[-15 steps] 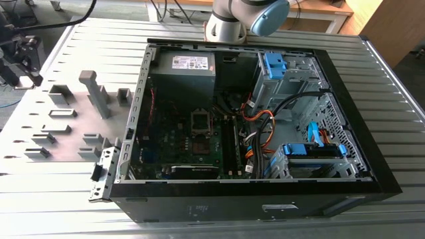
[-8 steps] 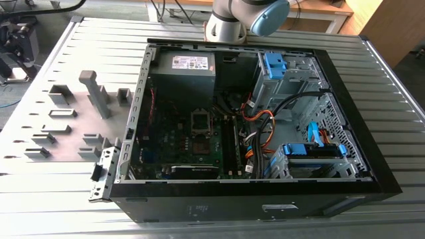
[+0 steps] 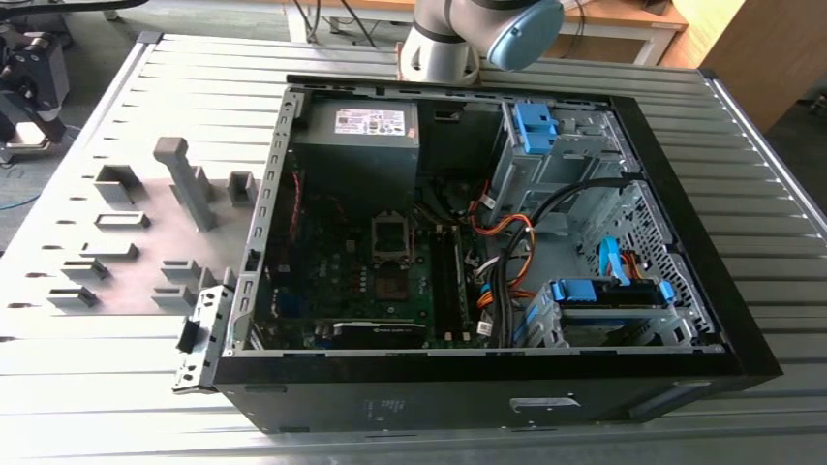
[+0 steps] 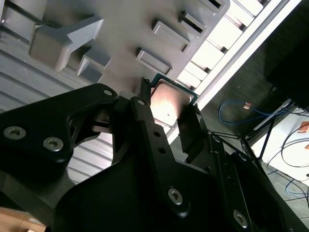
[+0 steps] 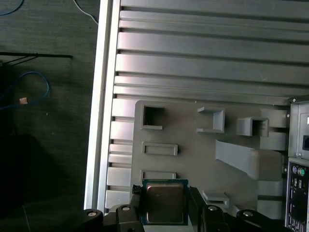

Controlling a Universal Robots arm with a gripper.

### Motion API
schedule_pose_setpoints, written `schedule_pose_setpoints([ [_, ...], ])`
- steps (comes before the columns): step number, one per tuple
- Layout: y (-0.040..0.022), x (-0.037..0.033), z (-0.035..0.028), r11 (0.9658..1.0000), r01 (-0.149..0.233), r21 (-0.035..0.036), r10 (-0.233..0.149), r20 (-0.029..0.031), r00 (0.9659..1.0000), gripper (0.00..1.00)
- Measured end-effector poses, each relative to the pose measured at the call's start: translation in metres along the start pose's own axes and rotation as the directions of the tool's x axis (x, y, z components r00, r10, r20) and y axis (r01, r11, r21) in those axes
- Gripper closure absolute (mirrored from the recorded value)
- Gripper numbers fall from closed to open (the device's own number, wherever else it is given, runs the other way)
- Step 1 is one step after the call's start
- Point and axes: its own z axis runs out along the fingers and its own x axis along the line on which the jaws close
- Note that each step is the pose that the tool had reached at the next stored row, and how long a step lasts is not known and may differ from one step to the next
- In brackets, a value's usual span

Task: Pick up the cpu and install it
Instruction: 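Pick up the cpu and move it towards the insertion slot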

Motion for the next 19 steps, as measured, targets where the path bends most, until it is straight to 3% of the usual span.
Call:
schedule_pose_setpoints([
  [9, -0.0002, -0.0026, -0.0001, 1.0000, 0.000, -0.0004, 0.000, -0.0002, 1.0000, 0.53],
  [19, -0.0010, -0.0206, -0.0001, 1.0000, 0.000, -0.0004, 0.000, -0.0001, 1.0000, 0.53],
])
